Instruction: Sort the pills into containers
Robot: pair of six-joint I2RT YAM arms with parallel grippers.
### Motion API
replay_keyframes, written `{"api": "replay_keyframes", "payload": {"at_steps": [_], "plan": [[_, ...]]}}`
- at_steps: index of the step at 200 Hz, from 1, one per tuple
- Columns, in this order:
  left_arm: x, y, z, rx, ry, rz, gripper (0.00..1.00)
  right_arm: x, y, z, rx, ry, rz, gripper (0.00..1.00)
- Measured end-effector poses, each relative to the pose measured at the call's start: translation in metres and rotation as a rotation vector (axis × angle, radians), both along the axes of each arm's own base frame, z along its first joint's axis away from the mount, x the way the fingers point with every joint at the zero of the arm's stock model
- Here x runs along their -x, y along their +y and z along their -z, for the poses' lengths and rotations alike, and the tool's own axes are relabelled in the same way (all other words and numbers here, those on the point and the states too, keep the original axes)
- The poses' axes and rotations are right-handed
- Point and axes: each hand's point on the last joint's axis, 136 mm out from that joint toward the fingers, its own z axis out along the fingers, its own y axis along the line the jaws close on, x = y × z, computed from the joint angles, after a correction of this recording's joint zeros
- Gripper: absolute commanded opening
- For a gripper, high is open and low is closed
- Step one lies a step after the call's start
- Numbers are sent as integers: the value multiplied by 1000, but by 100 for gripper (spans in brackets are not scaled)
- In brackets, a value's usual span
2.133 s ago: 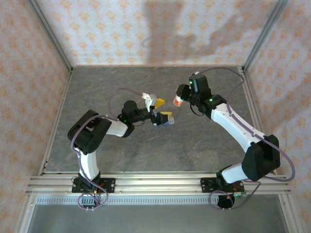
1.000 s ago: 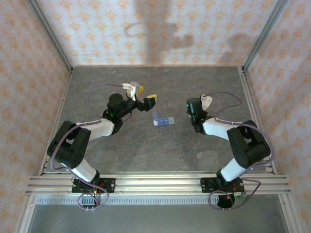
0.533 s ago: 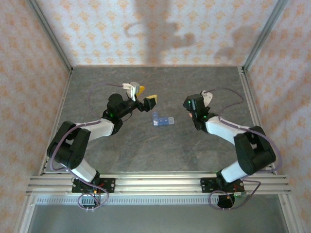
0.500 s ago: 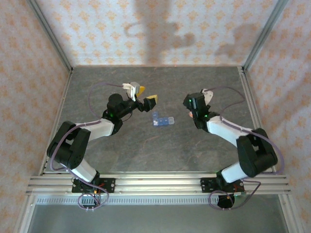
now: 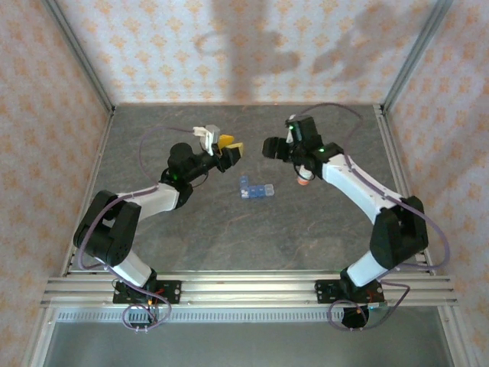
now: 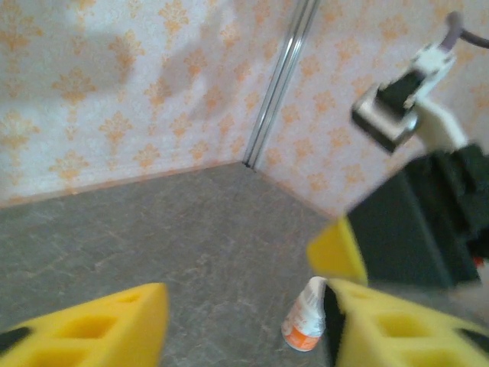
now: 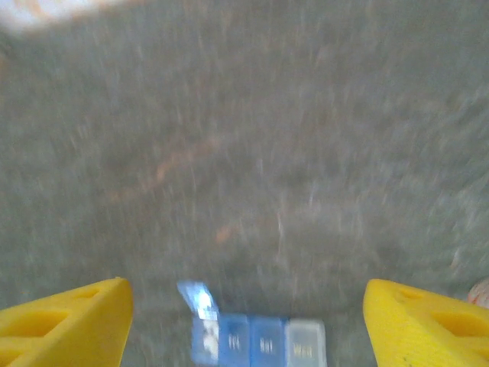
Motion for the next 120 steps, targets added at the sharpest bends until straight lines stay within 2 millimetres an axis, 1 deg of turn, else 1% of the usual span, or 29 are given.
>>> {"api": "replay_keyframes", "payload": {"at_steps": [3, 8, 9, 15, 29, 47, 76, 97, 120], "plan": [[-1, 0, 0, 5, 11, 2, 18, 3, 3, 7, 12, 23, -15, 78], [-2, 0, 0, -2, 14, 2, 2, 9, 6, 17, 30, 55, -32, 78], [-2, 0, 0, -1, 18, 3, 0, 10, 6, 19, 32, 60, -34, 78], [-4, 0, 0, -6, 31, 4, 0, 16, 9, 30, 54, 96, -52, 78], [-10, -3, 1, -32, 59, 8, 0, 26, 13, 50, 92, 160, -78, 78], [-16, -5, 2, -73, 111, 9, 0, 31, 11, 64, 120, 202, -79, 78], [-27, -5, 10, -171, 203, -2, 0, 30, 6, 82, 158, 237, -64, 78], [-38, -2, 28, -271, 299, -25, 0, 32, 5, 100, 182, 277, -63, 78], [-44, 1, 58, -375, 423, -32, 0, 37, 2, 118, 203, 318, -63, 78]]}}
